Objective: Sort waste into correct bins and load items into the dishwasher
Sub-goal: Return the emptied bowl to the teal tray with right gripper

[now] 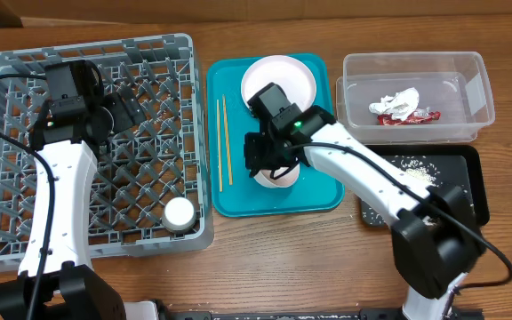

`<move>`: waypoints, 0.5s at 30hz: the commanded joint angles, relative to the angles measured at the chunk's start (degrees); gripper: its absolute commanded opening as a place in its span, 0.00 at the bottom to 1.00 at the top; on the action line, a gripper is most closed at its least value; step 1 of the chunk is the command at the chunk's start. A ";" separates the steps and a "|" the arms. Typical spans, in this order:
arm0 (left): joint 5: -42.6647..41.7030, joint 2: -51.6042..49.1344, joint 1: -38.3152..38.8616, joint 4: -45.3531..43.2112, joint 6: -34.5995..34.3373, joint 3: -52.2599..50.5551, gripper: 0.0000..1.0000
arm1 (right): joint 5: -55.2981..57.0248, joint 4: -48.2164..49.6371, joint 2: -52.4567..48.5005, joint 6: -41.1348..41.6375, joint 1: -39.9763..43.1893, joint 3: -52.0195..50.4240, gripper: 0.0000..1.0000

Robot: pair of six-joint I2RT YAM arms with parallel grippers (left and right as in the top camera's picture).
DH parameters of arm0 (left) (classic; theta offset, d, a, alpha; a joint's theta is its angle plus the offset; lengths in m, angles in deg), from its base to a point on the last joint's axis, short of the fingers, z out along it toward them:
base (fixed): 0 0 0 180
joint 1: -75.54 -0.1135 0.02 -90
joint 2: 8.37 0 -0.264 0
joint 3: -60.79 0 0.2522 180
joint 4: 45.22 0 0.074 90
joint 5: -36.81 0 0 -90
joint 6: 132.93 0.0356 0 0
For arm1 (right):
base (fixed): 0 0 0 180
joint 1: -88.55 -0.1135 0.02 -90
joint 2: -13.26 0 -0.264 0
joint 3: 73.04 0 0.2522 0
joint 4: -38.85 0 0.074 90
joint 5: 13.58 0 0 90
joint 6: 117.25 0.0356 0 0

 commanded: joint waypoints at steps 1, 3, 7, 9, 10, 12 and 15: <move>0.55 1.57 -0.31 -0.24 -0.52 1.16 1.00 | 1.64 -0.13 -0.63 -0.76 -0.22 1.55 0.04; 0.55 1.57 -0.31 -0.24 -0.52 1.16 1.00 | 1.36 -0.55 -0.66 -0.76 -0.22 1.55 0.10; 0.55 1.57 -0.31 -0.24 -0.52 1.16 1.00 | 0.00 -1.44 -0.66 -0.79 -0.61 1.55 0.26; 0.55 1.57 -0.31 -0.24 -0.52 1.16 1.00 | -0.85 -1.97 -0.66 -0.76 -0.98 1.57 0.28; 0.55 1.57 -0.31 -0.24 -0.52 1.16 1.00 | -1.62 -2.36 -0.66 -0.76 -1.07 1.62 0.28; 0.57 1.57 -0.31 -0.24 -0.52 1.16 1.00 | -3.08 -2.99 -0.59 -0.79 -1.07 1.97 0.27; 0.57 1.57 -0.31 -0.24 -0.52 1.16 1.00 | -5.84 -4.35 -0.42 -2.14 -0.57 4.68 0.27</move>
